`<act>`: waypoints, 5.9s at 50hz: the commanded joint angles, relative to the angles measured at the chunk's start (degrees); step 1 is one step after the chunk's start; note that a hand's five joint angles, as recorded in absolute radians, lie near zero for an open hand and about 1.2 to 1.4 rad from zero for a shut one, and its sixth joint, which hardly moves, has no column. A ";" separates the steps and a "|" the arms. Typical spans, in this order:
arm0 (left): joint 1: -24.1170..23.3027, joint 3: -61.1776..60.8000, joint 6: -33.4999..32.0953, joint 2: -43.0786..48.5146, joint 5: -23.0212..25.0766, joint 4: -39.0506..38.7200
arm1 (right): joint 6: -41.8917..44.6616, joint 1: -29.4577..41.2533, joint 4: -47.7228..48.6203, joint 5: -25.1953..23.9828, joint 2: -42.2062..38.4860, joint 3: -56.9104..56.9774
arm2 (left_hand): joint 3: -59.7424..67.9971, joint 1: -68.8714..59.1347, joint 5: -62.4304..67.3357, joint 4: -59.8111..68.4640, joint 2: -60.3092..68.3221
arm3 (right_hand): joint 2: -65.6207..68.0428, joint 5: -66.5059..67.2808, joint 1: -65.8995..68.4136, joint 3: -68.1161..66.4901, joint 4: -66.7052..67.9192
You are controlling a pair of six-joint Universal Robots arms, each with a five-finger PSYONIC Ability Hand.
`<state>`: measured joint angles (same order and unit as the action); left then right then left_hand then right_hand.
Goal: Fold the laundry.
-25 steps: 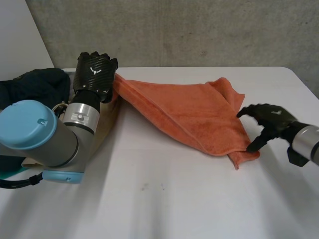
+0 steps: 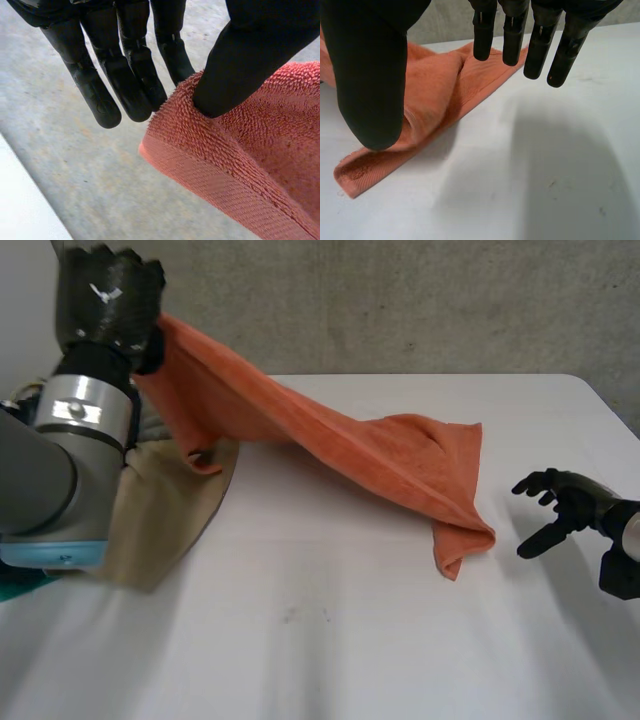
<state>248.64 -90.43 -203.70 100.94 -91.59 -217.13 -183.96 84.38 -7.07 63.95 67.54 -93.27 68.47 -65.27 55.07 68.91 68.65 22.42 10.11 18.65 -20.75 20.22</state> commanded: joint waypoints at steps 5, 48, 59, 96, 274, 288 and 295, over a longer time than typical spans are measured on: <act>1.15 -0.98 0.23 -0.74 0.45 0.40 | -0.96 11.59 0.65 9.79 -0.13 -0.33 | 11.53 -14.73 14.93 11.09 11.35 | -7.96 -5.66 -4.20 6.29 -5.77; 1.68 -0.63 1.46 -0.48 0.54 0.40 | -0.62 33.57 13.04 29.39 -18.84 14.87 | 11.53 -14.73 14.93 11.09 11.35 | 5.46 7.77 9.23 -7.13 7.66; 1.59 -1.24 1.46 -0.74 0.45 1.36 | 8.42 30.43 17.17 34.76 -14.92 14.97 | 11.53 -14.73 14.93 11.09 11.35 | 57.58 59.89 61.35 -59.25 59.78; -2.63 5.04 -10.93 14.00 -0.77 31.97 | 73.22 5.80 -15.01 17.43 -1.16 17.22 | 11.53 -14.73 14.93 11.09 11.35 | 57.58 59.89 61.35 -59.25 59.78; -6.85 -7.75 -14.36 6.38 -5.79 2.77 | 55.73 17.62 26.40 0.58 -1.01 7.50 | -58.47 55.27 -55.07 -58.91 -58.65 | 57.58 59.89 61.35 -59.25 59.78; -8.87 -8.36 -11.81 6.38 -5.97 2.77 | 55.73 42.53 26.40 -2.78 -11.81 6.96 | -58.47 55.27 -55.07 -58.91 -58.65 | 57.58 59.89 61.35 -59.25 59.78; -9.57 -8.63 -11.72 7.08 -5.88 2.77 | 50.64 43.24 26.67 7.05 -12.43 8.98 | -58.47 55.27 -55.07 -58.91 -58.65 | -12.42 -10.11 -8.65 10.75 -10.22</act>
<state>239.73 -98.83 -215.46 107.46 -97.55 -214.34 -129.21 127.72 19.49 63.31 55.40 -85.71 12.05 -11.21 2.73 11.66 11.75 53.24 44.45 42.80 -53.67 55.08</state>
